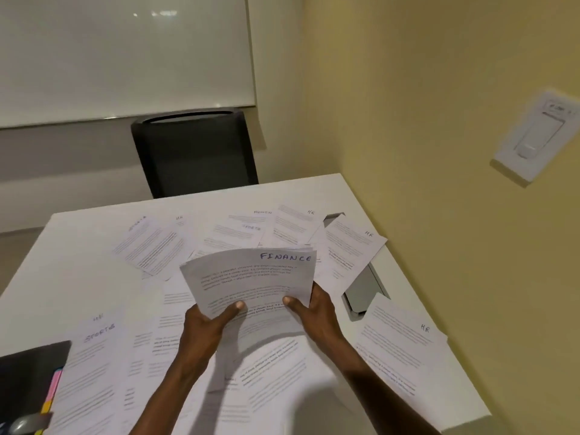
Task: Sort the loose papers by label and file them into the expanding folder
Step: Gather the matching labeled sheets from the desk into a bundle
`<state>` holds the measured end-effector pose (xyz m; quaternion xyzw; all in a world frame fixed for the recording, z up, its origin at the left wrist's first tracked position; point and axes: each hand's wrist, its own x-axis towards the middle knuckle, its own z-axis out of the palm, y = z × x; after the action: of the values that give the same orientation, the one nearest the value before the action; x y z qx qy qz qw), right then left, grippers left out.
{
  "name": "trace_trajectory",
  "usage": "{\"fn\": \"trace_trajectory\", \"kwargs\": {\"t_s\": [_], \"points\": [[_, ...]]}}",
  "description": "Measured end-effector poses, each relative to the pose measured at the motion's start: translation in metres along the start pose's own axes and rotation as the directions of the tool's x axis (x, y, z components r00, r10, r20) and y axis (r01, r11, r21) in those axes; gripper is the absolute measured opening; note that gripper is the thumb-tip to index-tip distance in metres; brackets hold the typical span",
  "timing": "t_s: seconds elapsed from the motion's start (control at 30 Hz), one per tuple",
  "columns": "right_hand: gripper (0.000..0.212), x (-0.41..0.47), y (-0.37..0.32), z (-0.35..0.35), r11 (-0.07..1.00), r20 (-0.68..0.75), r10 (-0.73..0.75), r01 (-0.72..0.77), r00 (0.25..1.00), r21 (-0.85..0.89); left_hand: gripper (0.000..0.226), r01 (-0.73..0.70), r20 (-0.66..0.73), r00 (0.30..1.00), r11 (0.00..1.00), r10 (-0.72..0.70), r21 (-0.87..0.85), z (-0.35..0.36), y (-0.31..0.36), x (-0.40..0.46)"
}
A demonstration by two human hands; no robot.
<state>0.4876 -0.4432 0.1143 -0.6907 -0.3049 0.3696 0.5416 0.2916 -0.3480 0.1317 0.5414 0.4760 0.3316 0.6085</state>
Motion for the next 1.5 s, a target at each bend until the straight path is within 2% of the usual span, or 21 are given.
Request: {"fn": "trace_trajectory", "kwargs": {"t_s": [0.13, 0.37, 0.53, 0.63, 0.77, 0.83, 1.1, 1.23, 1.33, 1.5], "points": [[0.046, -0.011, 0.036, 0.013, 0.995, 0.065, 0.059, -0.053, 0.996, -0.090, 0.039, 0.101, -0.041, 0.994, 0.995, -0.100, 0.022, -0.004, -0.034, -0.011], [0.036, -0.006, 0.046, 0.019, 0.993, 0.058, 0.044, -0.038, 0.997, -0.111, 0.039, 0.142, -0.141, 0.981, 0.987, -0.130, 0.073, -0.007, -0.046, -0.006], [0.035, -0.014, 0.068, 0.024, 0.988, 0.065, 0.111, -0.103, 0.992, -0.113, 0.031, 0.188, -0.080, 0.981, 0.972, -0.178, 0.143, -0.005, -0.067, -0.009], [0.034, -0.005, 0.057, 0.024, 0.990, 0.047, 0.061, -0.054, 0.997, -0.130, 0.033, 0.169, -0.066, 0.985, 0.976, -0.162, 0.139, -0.006, -0.061, -0.002], [0.050, 0.008, 0.024, 0.028, 0.983, 0.106, -0.011, 0.030, 0.994, -0.182, 0.025, 0.146, -0.019, 0.989, 0.977, -0.145, 0.153, -0.019, -0.038, 0.016], [0.051, 0.015, 0.009, 0.034, 0.979, 0.154, -0.033, 0.063, 0.988, -0.195, 0.023, 0.146, -0.006, 0.989, 0.977, -0.147, 0.158, -0.032, -0.029, 0.023], [0.046, 0.015, -0.019, 0.078, 0.978, 0.327, -0.043, 0.107, 0.944, -0.181, 0.043, 0.168, 0.077, 0.982, 0.985, -0.171, 0.047, -0.101, -0.015, 0.026], [0.042, -0.003, -0.021, 0.127, 0.965, 0.312, -0.068, 0.142, 0.948, -0.222, 0.047, 0.204, 0.067, 0.976, 0.976, -0.210, 0.076, -0.147, -0.020, 0.020], [0.042, -0.020, -0.024, 0.165, 0.953, 0.272, -0.083, 0.157, 0.959, -0.260, 0.040, 0.252, 0.004, 0.967, 0.962, -0.254, 0.109, -0.179, -0.028, 0.016], [0.047, -0.046, -0.018, 0.245, 0.925, 0.305, -0.061, 0.168, 0.950, -0.341, 0.058, 0.347, -0.035, 0.938, 0.938, -0.346, 0.011, -0.256, -0.057, 0.004]]}}
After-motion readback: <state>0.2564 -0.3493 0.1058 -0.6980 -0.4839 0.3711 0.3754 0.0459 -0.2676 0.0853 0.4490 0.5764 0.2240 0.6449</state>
